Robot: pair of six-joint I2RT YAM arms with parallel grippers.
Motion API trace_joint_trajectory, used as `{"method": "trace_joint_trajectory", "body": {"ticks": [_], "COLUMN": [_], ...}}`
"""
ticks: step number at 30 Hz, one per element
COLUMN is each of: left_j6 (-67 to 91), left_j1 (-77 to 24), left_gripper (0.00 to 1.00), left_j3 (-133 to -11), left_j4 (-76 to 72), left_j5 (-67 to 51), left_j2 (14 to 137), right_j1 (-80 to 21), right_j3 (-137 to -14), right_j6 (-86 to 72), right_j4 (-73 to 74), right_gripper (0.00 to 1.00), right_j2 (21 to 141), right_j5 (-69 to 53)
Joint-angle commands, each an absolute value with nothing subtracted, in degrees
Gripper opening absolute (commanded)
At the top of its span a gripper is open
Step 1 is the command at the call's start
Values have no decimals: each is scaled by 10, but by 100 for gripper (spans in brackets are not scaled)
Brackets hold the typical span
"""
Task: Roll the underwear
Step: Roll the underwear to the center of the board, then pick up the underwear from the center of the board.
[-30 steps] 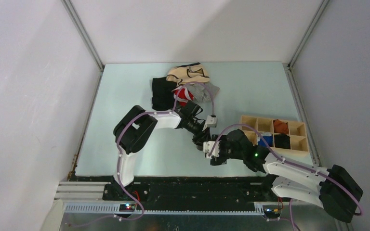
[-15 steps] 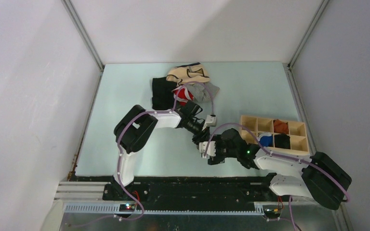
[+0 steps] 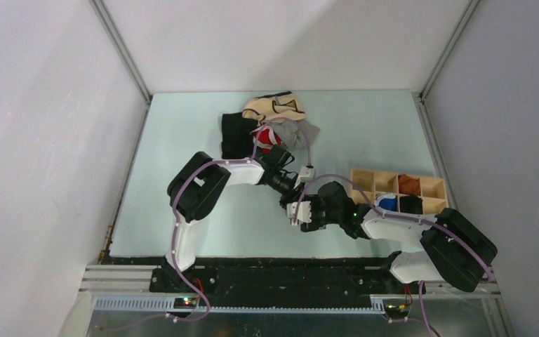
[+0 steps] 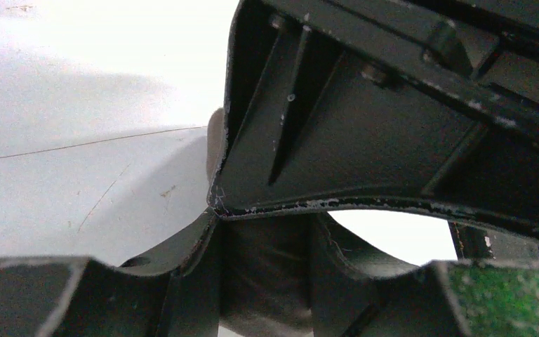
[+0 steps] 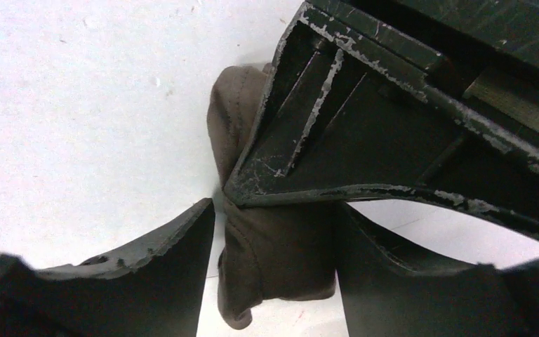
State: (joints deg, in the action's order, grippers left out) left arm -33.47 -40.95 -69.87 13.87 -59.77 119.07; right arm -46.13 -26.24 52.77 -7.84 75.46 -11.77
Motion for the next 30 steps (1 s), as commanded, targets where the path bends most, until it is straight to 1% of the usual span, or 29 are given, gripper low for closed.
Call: {"method": "trace_joint_trajectory", "body": {"ticks": [1,2,3,4,6,7,8,9,10,11,12,15,19,22,25,28,30], "left_j6": [-345,-346,-348,-349,-343,-336,-325,-319,-303,-292,-271,-245,-230,-243,-253,-250,-251], "left_j1": [-432,-431,-428,-427,-424,-421,-420,-416,-414,-406,-396,-367,-296,-239,-204,-170,-158], "left_gripper": [25,25,26,27,31,38,42,55,68,92,97,99,99,100,99,99,100], "left_j3": [-661,-664,-666,-668,-668,-667,-668,-669,-668,-663,-661,-661,-673,-678,-683,-694,-708], "left_j4": [290,291,294,296,292,286,281,278,265,255,239,237,304,348,389,412,427], "left_j5": [-548,-552,-558,-560,-560,-556,-554,-550,-547,-537,-533,-529,-549,-552,-548,-546,-540], "left_j2": [1254,1256,1257,1259,1257,1255,1251,1248,1239,1224,1216,1166,1100,1058,1020,1002,991], "right_j1": [-459,-461,-463,-465,-468,-468,-467,-464,-462,-455,-452,-449,-443,-427,-410,-390,-374], "right_j3": [-295,-297,-302,-305,-313,-317,-320,-325,-326,-327,-328,-329,-358,-404,-459,-504,-534], "right_j6": [556,567,579,584,593,596,598,601,601,600,600,591,551,504,475,464,474], "right_j4": [-59,-48,-41,-26,-16,-13,-6,-4,13,26,32,50,91,133,203,268,335], "right_gripper": [59,56,50,47,31,27,17,11,1,0,0,0,0,0,0,0,0], "right_j2": [795,803,809,818,832,837,844,847,853,857,858,853,825,802,776,748,728], "right_j5": [-128,-127,-126,-124,-116,-112,-111,-110,-109,-115,-120,-131,-158,-182,-206,-207,-194]}}
